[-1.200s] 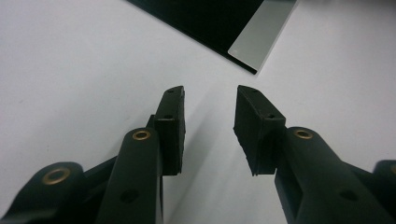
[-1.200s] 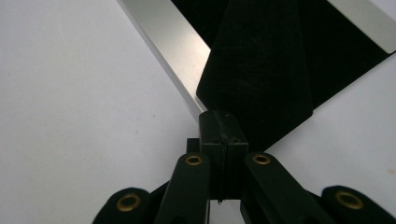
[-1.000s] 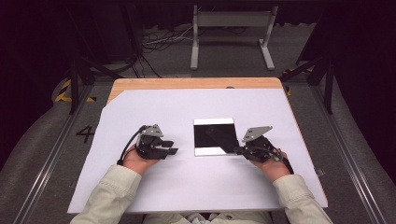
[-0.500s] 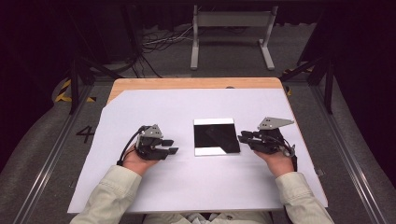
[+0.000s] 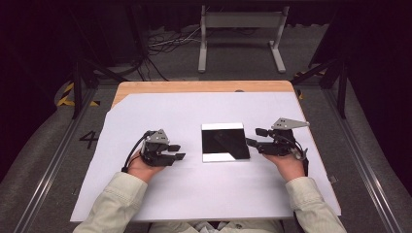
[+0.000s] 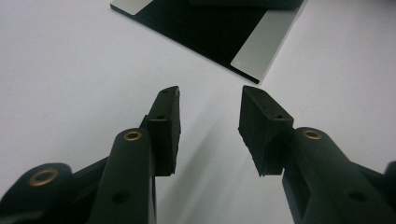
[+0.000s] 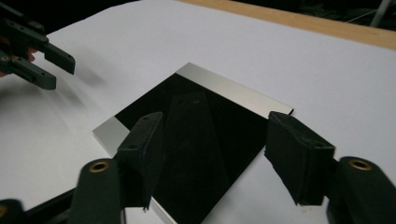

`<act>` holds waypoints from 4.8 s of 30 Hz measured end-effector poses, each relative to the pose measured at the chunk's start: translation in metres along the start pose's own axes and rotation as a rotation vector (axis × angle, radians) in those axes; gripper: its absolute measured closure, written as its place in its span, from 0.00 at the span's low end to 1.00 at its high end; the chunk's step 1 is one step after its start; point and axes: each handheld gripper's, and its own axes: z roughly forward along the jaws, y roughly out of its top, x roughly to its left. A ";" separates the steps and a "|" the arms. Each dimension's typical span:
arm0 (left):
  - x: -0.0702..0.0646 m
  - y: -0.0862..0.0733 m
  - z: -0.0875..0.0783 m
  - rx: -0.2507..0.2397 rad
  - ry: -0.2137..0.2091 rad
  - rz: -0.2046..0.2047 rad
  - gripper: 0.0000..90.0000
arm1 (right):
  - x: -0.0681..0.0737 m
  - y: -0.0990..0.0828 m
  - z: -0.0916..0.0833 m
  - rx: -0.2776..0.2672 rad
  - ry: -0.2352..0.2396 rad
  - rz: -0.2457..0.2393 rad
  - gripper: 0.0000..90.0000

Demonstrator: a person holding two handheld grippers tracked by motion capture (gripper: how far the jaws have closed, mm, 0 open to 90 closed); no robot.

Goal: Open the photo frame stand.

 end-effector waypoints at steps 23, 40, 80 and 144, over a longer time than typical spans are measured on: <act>0.000 -0.001 0.001 0.008 -0.004 -0.002 0.65 | 0.000 -0.023 0.016 0.259 0.007 -0.068 0.43; 0.000 -0.001 0.002 0.015 -0.012 0.000 0.65 | 0.008 -0.024 0.020 0.439 0.068 -0.106 0.78; 0.001 -0.001 0.001 0.009 -0.006 -0.004 0.65 | 0.016 -0.009 0.008 0.358 0.050 -0.168 1.00; 0.002 -0.002 0.004 0.018 -0.011 -0.013 0.65 | 0.028 0.008 -0.002 0.108 0.060 -0.187 1.00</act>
